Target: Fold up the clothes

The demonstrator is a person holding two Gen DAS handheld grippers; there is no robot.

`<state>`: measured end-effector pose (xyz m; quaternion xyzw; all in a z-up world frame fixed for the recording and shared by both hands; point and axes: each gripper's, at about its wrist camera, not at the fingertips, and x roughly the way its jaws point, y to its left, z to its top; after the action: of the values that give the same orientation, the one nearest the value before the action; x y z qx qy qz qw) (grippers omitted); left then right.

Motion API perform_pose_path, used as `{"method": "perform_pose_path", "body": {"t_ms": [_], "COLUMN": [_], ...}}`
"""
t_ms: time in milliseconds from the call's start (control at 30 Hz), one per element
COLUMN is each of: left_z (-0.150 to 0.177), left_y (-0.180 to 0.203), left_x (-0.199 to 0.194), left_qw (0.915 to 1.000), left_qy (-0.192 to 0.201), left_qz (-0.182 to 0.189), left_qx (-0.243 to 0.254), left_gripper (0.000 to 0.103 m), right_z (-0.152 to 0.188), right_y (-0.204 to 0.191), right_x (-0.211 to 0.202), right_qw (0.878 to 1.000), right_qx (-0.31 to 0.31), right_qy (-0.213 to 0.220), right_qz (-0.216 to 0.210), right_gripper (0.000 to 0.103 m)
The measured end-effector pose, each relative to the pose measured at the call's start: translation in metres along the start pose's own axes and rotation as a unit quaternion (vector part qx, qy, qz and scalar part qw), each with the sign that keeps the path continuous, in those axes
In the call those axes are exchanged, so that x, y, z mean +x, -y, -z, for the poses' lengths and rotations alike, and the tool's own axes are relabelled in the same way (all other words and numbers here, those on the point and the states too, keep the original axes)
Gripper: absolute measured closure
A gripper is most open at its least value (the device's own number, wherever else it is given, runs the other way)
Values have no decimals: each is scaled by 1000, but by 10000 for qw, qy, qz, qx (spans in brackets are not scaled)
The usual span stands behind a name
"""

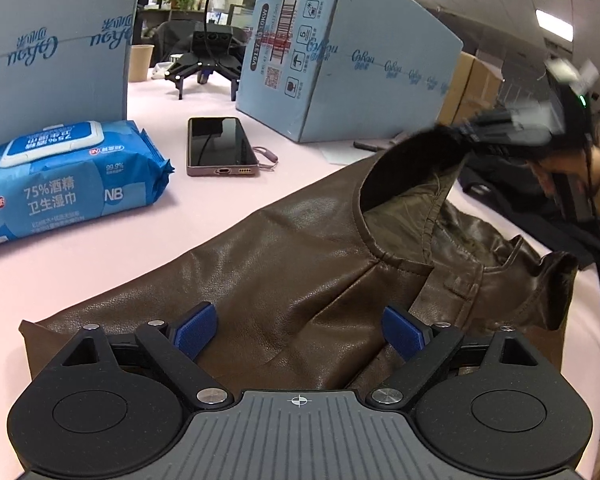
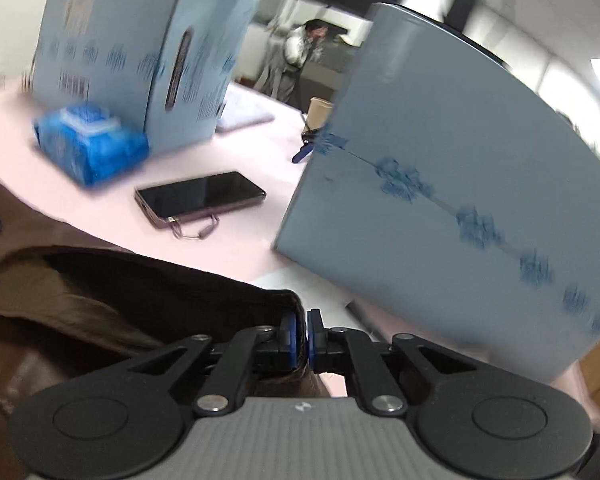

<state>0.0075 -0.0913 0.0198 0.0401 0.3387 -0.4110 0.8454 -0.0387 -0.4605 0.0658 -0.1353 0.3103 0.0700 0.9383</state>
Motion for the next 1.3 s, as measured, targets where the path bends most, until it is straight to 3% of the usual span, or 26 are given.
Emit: {"method": "perform_pose_path", "body": {"t_ms": [133, 300, 367, 433, 500, 600, 700, 867, 1000, 1133, 1300], "left_z": [-1, 1, 1, 2, 2, 2, 3, 4, 4, 4, 5], "left_y": [0, -11, -14, -13, -11, -10, -10, -11, -13, -11, -13], "left_x": [1, -1, -2, -2, -1, -1, -1, -2, -3, -2, -3], "left_qw": [10000, 9993, 9989, 9990, 9993, 9994, 9994, 9993, 9990, 9993, 9990], "left_qy": [-15, 47, 65, 61, 49, 41, 38, 42, 58, 53, 83], "left_qz": [29, 287, 361, 348, 312, 297, 308, 343, 410, 372, 415], "left_qx": [-7, -215, -281, -264, -211, -173, -141, -111, -157, -91, -113], "left_gripper": [11, 11, 11, 11, 11, 11, 11, 11, 11, 11, 11], "right_z": [36, 39, 33, 29, 24, 16, -2, -26, -38, -53, -65], "right_y": [-15, -25, -21, -18, -14, -14, -26, -40, -45, -25, -10], "right_x": [12, 14, 4, -8, -23, -49, -73, -70, -70, -68, -2], "right_qw": [9990, 9951, 9945, 9947, 9947, 9959, 9994, 9995, 9998, 9970, 9956], "right_qx": [-261, -799, -711, -547, -388, -311, -231, 4, -20, 488, 465], "right_qy": [-350, -576, -744, -837, -918, -835, -248, 328, 204, 553, -19], "right_qz": [-50, -83, -213, -248, -248, -185, -46, -47, 11, 227, 808], "right_gripper": [96, 93, 86, 64, 56, 56, 55, 54, 54, 51, 51]}}
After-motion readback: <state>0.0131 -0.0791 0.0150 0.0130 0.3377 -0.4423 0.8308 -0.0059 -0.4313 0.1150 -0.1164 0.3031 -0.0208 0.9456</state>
